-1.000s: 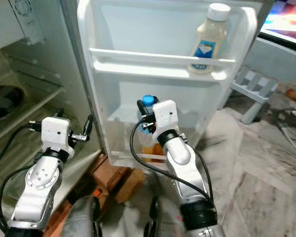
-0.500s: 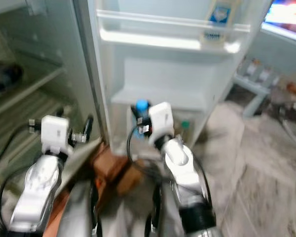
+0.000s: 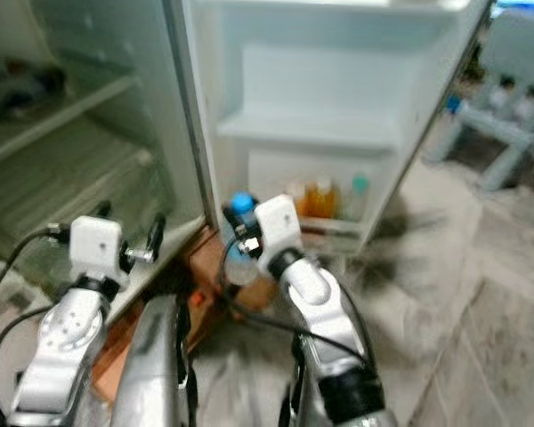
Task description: Restocking fridge
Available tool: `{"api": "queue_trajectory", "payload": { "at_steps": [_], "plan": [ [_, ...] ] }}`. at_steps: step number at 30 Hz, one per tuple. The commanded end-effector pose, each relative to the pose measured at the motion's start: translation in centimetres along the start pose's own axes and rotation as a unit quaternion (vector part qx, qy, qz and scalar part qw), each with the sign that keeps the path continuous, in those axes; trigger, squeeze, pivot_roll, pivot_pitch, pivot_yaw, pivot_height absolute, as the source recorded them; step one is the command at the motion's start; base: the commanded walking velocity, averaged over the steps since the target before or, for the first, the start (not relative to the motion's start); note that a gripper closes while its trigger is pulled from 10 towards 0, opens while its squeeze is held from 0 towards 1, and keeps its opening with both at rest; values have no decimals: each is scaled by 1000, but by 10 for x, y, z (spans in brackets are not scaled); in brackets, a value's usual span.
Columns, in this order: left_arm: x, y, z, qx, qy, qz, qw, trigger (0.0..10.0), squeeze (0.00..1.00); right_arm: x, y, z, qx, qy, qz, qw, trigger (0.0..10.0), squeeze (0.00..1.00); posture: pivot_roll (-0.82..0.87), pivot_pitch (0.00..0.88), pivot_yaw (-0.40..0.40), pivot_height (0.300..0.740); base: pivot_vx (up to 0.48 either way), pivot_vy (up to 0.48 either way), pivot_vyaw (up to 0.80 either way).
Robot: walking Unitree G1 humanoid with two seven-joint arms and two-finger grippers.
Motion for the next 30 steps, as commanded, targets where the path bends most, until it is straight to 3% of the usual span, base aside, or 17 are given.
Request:
{"api": "queue_trajectory", "payload": {
  "at_steps": [1,5,9,11,15,20,23,26,30],
  "plan": [
    [8,-2,0,-3,-8,-3,1000,10000,0,13,-5,-4,3,-23,14,1000,10000,0,168,138,-37,532,0,0,0],
    [16,8,5,19,-7,-16,1000,10000,0,30,5,-19,39,-59,56,996,10000,0,193,174,-28,532,0,0,0],
    [19,15,14,32,-2,-24,999,10000,0,45,14,-27,70,-88,66,991,10000,0,213,206,-23,532,0,0,0],
    [21,12,19,16,-7,-61,998,10000,0,55,17,-34,85,-108,80,987,10000,0,228,227,-22,532,0,0,0],
    [24,7,31,6,3,-59,998,10000,0,75,12,-48,80,-149,147,975,10000,0,265,276,-13,532,0,0,0],
    [25,13,39,13,22,-56,998,10000,0,106,-5,-65,43,-195,214,956,10000,0,290,304,-8,532,0,0,0],
    [25,17,44,18,31,-54,998,10000,0,120,-8,-70,30,-214,226,950,10000,0,314,326,2,532,0,0,0],
    [25,20,47,19,40,-58,997,10000,0,120,-8,-73,21,-221,248,943,10000,0,326,338,11,532,0,0,0],
    [26,20,49,17,46,-57,997,10000,0,108,-10,-74,18,-209,244,947,10000,0,336,348,15,532,0,0,0]
  ]
}}
Point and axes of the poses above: a point about 5 cm out from each wrist's last joint towards the gripper, its own z axis pointing back from the gripper into the wrist, its own x axis along the axis of the wrist's last joint, y = z × x, the point moved 6 cm from there along -z, pointing out of the wrist towards the gripper, and after that the axes turned 2 degrees about z, right-handed, at the moved point
